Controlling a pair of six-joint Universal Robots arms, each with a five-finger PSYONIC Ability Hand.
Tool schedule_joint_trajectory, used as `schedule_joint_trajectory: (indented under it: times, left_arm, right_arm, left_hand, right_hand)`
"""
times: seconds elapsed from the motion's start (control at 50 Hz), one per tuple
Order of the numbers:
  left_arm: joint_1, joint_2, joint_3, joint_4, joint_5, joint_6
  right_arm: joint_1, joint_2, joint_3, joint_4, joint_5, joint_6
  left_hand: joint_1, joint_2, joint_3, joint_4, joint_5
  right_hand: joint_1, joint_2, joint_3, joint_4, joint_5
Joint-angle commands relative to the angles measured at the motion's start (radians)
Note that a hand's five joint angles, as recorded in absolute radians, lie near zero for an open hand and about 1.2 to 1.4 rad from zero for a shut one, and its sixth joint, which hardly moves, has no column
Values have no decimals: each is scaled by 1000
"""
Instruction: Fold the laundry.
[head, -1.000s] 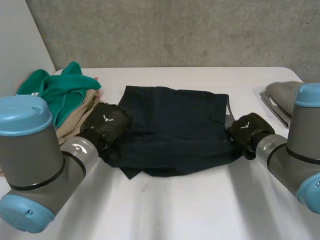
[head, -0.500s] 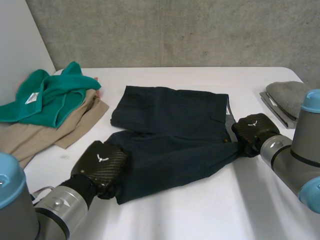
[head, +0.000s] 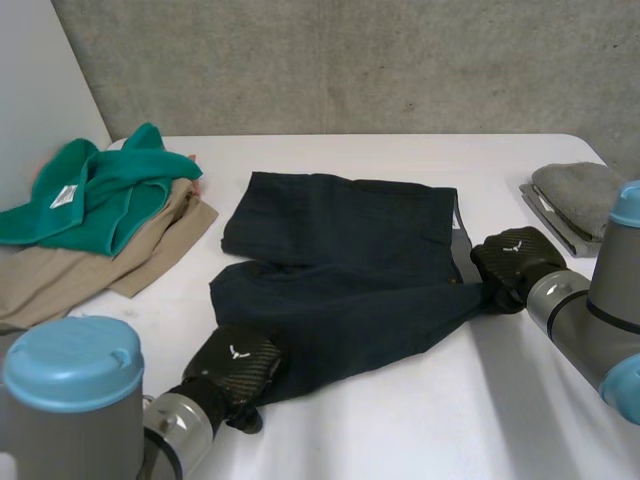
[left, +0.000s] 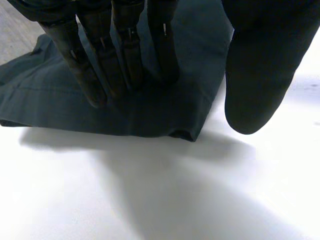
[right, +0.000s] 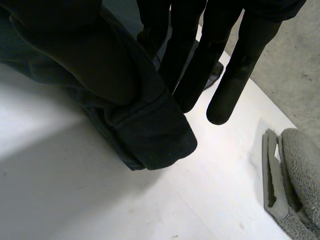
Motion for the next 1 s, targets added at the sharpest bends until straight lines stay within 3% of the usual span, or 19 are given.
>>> schedule_joint_trajectory:
  times: [0.02, 0.08, 0.16, 0.22, 0.28, 0.44, 0.52, 0.6, 0.68, 0.7, 0.8, 0.9, 1.0]
  left_arm:
    - [2, -126, 87, 42, -13, 9]
    - [0, -164, 124, 42, -42, 10]
    - [-4, -212, 182, 49, -98, 12]
    - [-11, -230, 207, 63, -115, 13]
    - [-14, -230, 217, 78, -117, 19]
    - [-21, -95, 188, 112, -146, 24]
    - [-27, -11, 165, 92, -151, 27]
    - [-34, 64, 131, -47, -146, 71]
    - [-43, 124, 107, -305, -146, 163]
    - [-58, 141, 99, -401, -145, 183]
    - [-132, 178, 73, -601, -137, 197]
    - [-130, 175, 105, -555, -134, 205]
    - [-97, 68, 243, -410, -138, 205]
  right_arm:
    - [2, 0, 17, 0, -13, -1]
    - [5, 0, 22, 0, -18, -1]
    - [8, 0, 28, 0, -20, -1]
    - [8, 0, 31, 0, -20, -1]
    - [8, 0, 32, -2, -20, -1]
    - [5, -26, 34, 11, -21, -33]
    - [7, -72, 41, 60, -20, -119]
    - [1, -147, 80, 226, -20, -341]
    - [-1, -207, 173, 358, -9, -548]
    - [-2, -219, 195, 385, -6, -591]
    - [-16, -299, 310, 502, -20, -774]
    - [-51, -321, 327, 508, -50, -773]
    - [-51, -305, 258, 399, -64, -715]
  left_hand:
    - [40, 52, 44, 55, 58]
    - [60, 73, 65, 75, 79]
    - [259, 272, 264, 275, 278]
    - [465, 477, 469, 480, 484]
    - [817, 829, 821, 832, 835]
    - [817, 830, 822, 833, 836]
    - [817, 830, 822, 833, 836]
    - [817, 830, 822, 833, 836]
    - [817, 830, 822, 833, 836]
    - [817, 830, 822, 833, 836]
    - [817, 830, 822, 833, 836]
    - [817, 830, 822, 833, 836]
    - [817, 830, 822, 833, 836]
  right_hand:
    - [298, 215, 201, 193, 216]
    - [298, 215, 201, 193, 216]
    - [298, 215, 201, 193, 216]
    - [298, 215, 201, 193, 216]
    - [298, 215, 201, 193, 216]
    - [298, 215, 201, 193, 216]
    - [298, 215, 201, 193, 216]
    - [298, 215, 201, 193, 216]
    - [298, 215, 201, 193, 216]
    - [298, 215, 201, 193, 216]
    - [298, 215, 201, 193, 216]
    - [298, 215, 201, 193, 216]
    - [298, 215, 201, 193, 216]
